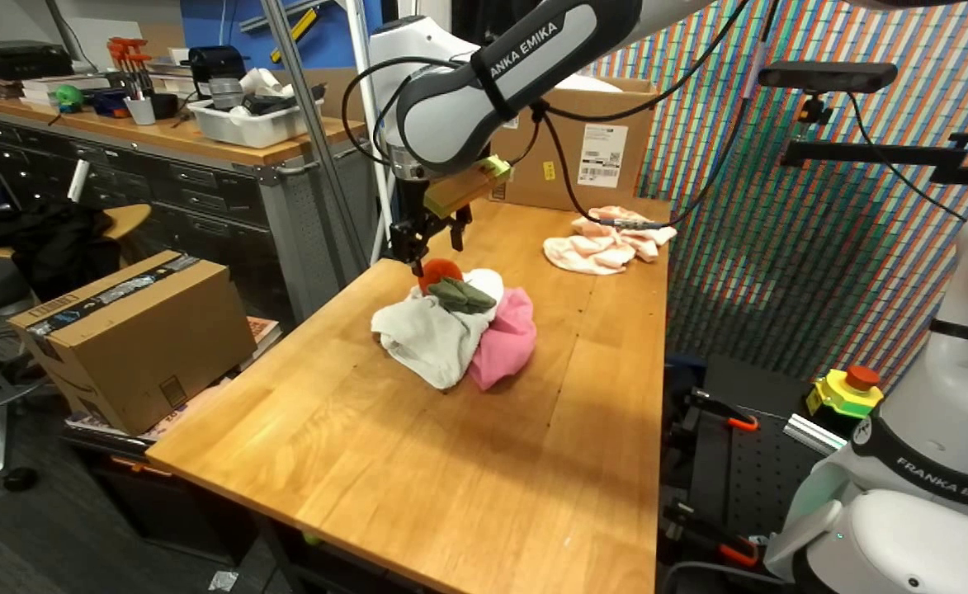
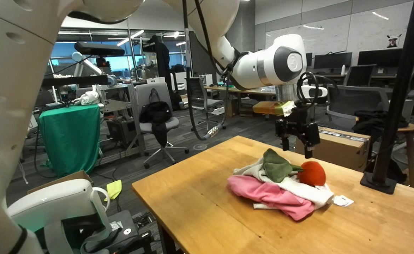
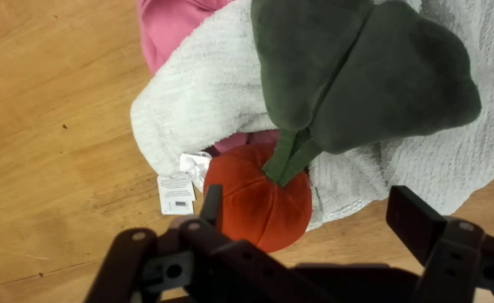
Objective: Separate the objects on the table
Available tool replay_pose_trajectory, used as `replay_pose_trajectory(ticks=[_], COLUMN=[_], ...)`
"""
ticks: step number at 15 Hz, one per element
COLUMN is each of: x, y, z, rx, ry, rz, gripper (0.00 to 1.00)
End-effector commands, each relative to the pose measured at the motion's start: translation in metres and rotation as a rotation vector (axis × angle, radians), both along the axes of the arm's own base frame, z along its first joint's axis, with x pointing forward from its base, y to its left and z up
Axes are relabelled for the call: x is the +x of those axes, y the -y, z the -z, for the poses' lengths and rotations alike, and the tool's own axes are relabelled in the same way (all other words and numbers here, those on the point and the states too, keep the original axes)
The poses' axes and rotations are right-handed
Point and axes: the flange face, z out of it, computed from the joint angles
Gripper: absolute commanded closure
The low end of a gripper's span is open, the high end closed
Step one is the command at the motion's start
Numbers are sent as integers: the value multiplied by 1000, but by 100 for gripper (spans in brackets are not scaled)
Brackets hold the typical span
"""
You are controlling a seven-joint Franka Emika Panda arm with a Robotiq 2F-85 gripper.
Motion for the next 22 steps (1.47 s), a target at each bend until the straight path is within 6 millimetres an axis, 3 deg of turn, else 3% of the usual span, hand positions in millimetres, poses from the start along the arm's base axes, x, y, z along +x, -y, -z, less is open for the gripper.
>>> replay_pose_trajectory(ticks=[1,9,22], x=[13,12,24], y=[-2,16,34], z=[12,46,57], rx=[12,-19,-29], ry=[10,-35,28], rz=[56,102,96], gripper=[0,0,0])
